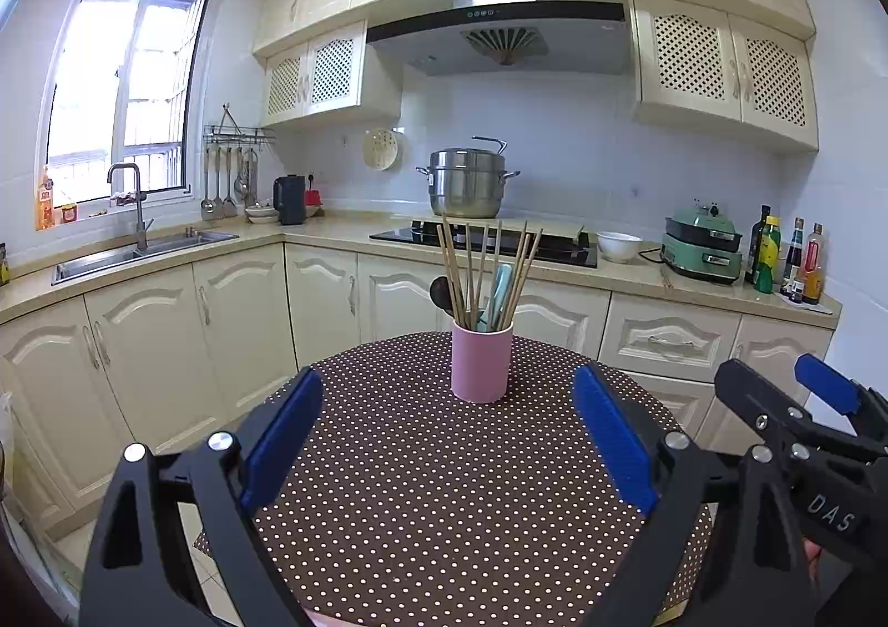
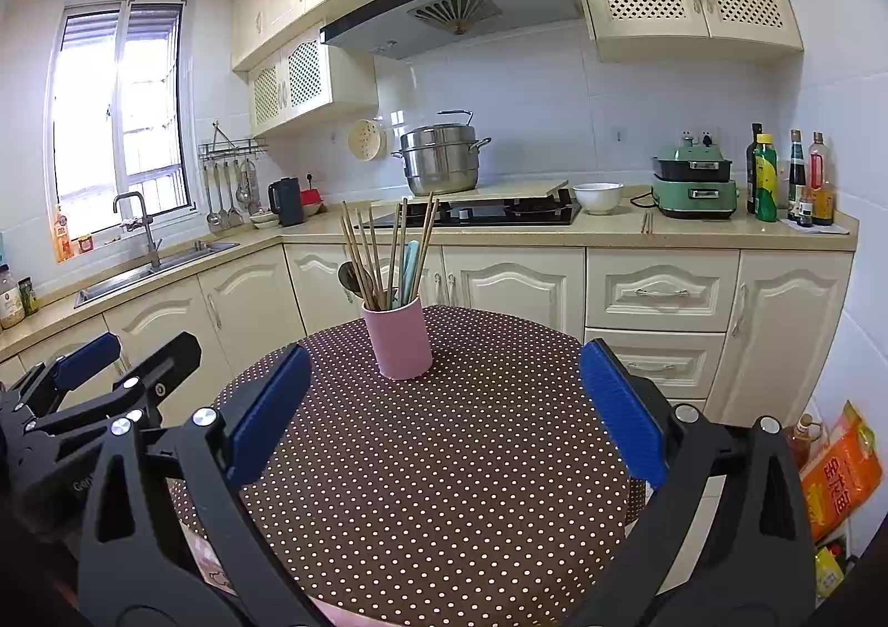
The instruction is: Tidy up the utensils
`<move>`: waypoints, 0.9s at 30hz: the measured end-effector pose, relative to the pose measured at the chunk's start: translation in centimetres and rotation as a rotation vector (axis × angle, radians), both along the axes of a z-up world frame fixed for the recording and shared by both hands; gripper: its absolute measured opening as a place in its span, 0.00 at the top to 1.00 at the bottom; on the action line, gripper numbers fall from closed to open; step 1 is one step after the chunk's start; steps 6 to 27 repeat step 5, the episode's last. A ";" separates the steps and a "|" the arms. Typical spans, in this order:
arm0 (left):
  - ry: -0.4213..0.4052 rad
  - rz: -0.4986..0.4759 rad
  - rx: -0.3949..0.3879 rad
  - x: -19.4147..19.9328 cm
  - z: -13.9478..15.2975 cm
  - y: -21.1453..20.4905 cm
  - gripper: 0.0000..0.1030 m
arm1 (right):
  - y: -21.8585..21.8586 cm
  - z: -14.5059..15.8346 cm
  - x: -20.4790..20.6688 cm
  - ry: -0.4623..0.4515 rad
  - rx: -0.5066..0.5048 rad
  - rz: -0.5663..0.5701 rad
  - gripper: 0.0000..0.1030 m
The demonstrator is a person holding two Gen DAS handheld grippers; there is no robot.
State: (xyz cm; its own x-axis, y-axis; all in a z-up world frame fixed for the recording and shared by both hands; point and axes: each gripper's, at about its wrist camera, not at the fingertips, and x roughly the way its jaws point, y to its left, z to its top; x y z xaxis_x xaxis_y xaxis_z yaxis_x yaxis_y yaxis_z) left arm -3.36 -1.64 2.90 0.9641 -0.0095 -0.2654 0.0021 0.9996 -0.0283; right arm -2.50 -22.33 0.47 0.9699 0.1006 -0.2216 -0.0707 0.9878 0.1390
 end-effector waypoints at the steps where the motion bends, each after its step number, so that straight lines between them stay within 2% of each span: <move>1: -0.001 0.001 0.003 0.0 0.0 0.0 0.12 | 0.0 0.0 0.0 0.001 0.001 0.001 0.07; 27: 0.004 0.009 0.009 0.1 0.0 0.0 0.13 | 0.1 -0.1 0.2 0.009 -0.003 0.002 0.07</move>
